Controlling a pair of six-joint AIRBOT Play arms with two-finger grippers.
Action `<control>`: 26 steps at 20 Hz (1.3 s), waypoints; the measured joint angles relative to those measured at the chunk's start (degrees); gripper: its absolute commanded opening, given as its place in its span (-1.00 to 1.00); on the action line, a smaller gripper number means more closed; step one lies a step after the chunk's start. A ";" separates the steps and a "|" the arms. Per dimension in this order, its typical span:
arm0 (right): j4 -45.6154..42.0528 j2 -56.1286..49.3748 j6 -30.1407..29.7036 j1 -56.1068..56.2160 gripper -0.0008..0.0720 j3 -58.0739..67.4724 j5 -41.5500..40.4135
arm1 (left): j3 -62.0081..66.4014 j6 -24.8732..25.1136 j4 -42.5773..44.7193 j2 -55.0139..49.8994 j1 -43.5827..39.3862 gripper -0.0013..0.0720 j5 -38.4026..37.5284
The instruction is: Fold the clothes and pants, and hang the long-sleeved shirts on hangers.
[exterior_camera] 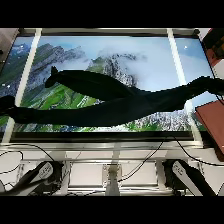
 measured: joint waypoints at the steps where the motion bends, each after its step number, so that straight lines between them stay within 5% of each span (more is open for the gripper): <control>1: -0.02 0.00 -0.02 0.00 -0.87 0.09 0.15 | 0.00 -0.81 1.46 -3.15 -2.23 -0.89 0.13; 9: -0.07 0.00 -0.15 0.00 -0.87 0.37 -0.87 | 2.43 -0.48 0.85 -31.61 -11.30 -0.89 6.05; 18: 0.02 -0.13 -0.15 0.00 -0.87 0.37 -2.16 | 13.03 -0.26 -10.05 -37.44 -12.44 -0.85 20.02; 19: 0.02 -0.31 -0.15 0.00 -0.87 0.37 -2.21 | 13.49 -0.26 -11.02 -37.55 -12.55 -0.71 22.18; 20: 0.02 -0.48 -0.15 0.00 -0.87 0.35 -2.21 | 13.84 -0.20 -12.20 -37.64 -12.68 -0.17 24.46; 21: 0.07 -0.74 -0.15 0.00 -0.87 0.35 -2.36 | 14.12 0.39 -13.55 -37.66 -12.76 0.92 26.56; 26: 0.24 -2.60 -0.09 0.00 -0.87 0.31 -2.34 | 14.64 4.79 -19.10 -37.51 -12.63 0.92 32.24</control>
